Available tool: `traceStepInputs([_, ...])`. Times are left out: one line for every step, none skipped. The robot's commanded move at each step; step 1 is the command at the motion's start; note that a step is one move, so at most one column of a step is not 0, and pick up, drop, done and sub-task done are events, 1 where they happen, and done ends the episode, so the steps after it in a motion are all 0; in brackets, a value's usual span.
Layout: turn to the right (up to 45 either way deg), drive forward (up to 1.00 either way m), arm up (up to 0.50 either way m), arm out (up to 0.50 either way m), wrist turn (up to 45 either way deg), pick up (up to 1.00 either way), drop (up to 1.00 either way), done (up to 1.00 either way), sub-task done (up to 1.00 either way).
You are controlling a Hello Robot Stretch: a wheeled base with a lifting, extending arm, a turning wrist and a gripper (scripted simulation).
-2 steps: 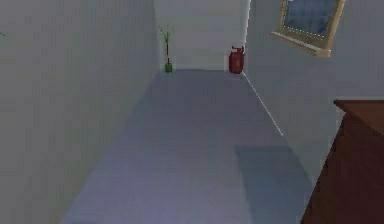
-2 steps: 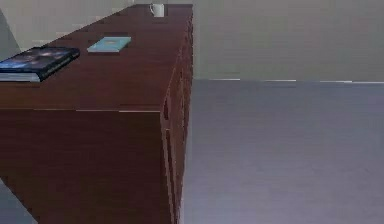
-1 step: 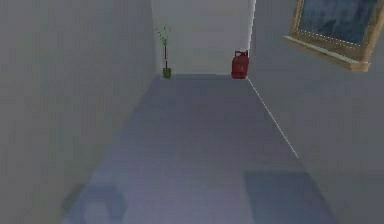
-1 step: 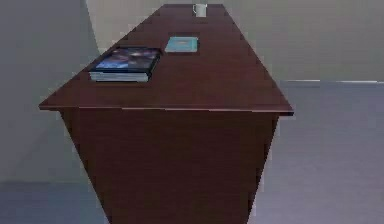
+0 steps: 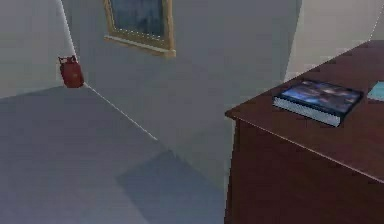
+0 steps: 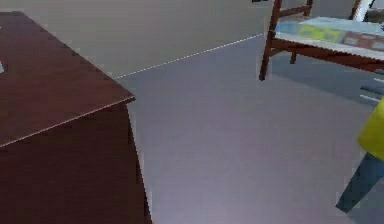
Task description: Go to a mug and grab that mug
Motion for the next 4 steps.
traceStepInputs([45.0,0.0,0.0,0.0,0.0,0.0,0.0,0.0,0.0])
traceStepInputs([45.0,0.0,0.0,0.0,0.0,0.0,0.0,0.0,0.0])
traceStepInputs([6.0,0.0,0.0,0.0,0.0,0.0,0.0,0.0,0.0])
traceStepInputs([45.0,0.0,0.0,0.0,0.0,0.0,0.0,0.0,0.0])
